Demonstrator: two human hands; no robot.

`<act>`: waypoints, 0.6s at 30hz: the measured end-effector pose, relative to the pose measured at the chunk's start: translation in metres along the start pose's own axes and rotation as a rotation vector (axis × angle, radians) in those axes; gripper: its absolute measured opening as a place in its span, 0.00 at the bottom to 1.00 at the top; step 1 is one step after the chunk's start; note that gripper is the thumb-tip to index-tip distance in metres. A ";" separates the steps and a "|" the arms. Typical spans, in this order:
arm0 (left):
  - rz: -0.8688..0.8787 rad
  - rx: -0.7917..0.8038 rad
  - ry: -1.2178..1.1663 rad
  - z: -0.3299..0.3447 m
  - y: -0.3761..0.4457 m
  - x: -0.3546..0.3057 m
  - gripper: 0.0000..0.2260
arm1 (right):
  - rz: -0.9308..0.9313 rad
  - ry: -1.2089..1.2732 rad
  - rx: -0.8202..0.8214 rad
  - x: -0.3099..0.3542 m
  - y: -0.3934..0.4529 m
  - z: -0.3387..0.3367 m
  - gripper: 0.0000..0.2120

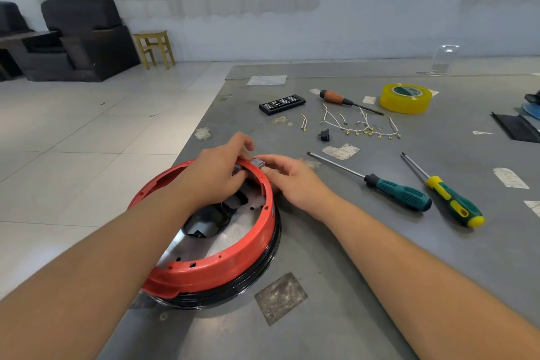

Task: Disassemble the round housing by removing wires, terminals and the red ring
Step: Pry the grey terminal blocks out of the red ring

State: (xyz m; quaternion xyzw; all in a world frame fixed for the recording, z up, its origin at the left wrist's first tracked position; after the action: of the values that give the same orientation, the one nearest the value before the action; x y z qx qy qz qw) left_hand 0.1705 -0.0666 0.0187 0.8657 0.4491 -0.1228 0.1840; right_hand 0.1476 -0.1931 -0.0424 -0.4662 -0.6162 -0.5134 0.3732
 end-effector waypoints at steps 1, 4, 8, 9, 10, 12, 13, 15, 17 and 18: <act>0.006 0.001 -0.006 -0.001 0.000 0.000 0.20 | -0.004 -0.026 -0.013 -0.001 0.001 -0.001 0.08; -0.028 -0.008 -0.099 -0.008 0.002 0.001 0.22 | -0.008 -0.052 -0.048 -0.002 0.001 -0.001 0.04; -0.094 0.071 -0.021 -0.010 0.004 -0.002 0.24 | -0.016 -0.079 -0.073 -0.005 0.001 -0.005 0.05; -0.112 0.079 0.044 -0.010 0.003 -0.005 0.24 | -0.019 -0.081 -0.081 -0.006 0.001 -0.007 0.04; -0.139 0.069 0.094 -0.012 0.002 -0.007 0.24 | -0.021 -0.077 -0.092 -0.006 0.000 -0.009 0.03; -0.209 0.010 0.145 -0.021 -0.005 -0.016 0.17 | -0.027 -0.054 -0.123 -0.007 0.000 -0.013 0.04; -0.243 -0.020 0.135 -0.025 -0.010 -0.021 0.11 | -0.027 -0.030 -0.141 -0.008 0.000 -0.015 0.05; -0.324 0.005 0.067 -0.021 -0.022 -0.029 0.13 | -0.031 0.014 -0.174 -0.007 -0.001 -0.019 0.07; -0.406 0.105 0.078 -0.004 -0.035 -0.034 0.25 | -0.051 0.024 -0.200 -0.004 -0.002 -0.023 0.12; -0.424 0.138 0.127 0.003 -0.041 -0.036 0.30 | -0.057 0.017 -0.213 -0.003 -0.003 -0.026 0.13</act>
State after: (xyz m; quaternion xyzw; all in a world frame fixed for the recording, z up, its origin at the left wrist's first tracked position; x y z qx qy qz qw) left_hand 0.1162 -0.0729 0.0209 0.7684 0.6221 -0.1346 0.0657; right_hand 0.1449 -0.2191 -0.0412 -0.4812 -0.5679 -0.5905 0.3118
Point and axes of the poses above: each hand's wrist, its own y-axis towards the middle knuckle, its own z-axis out of the palm, x = y × z, the point moved 10 cm from there along y, towards the middle knuckle, and after that the axes turned 9 degrees about -z, right-handed, at the moved point
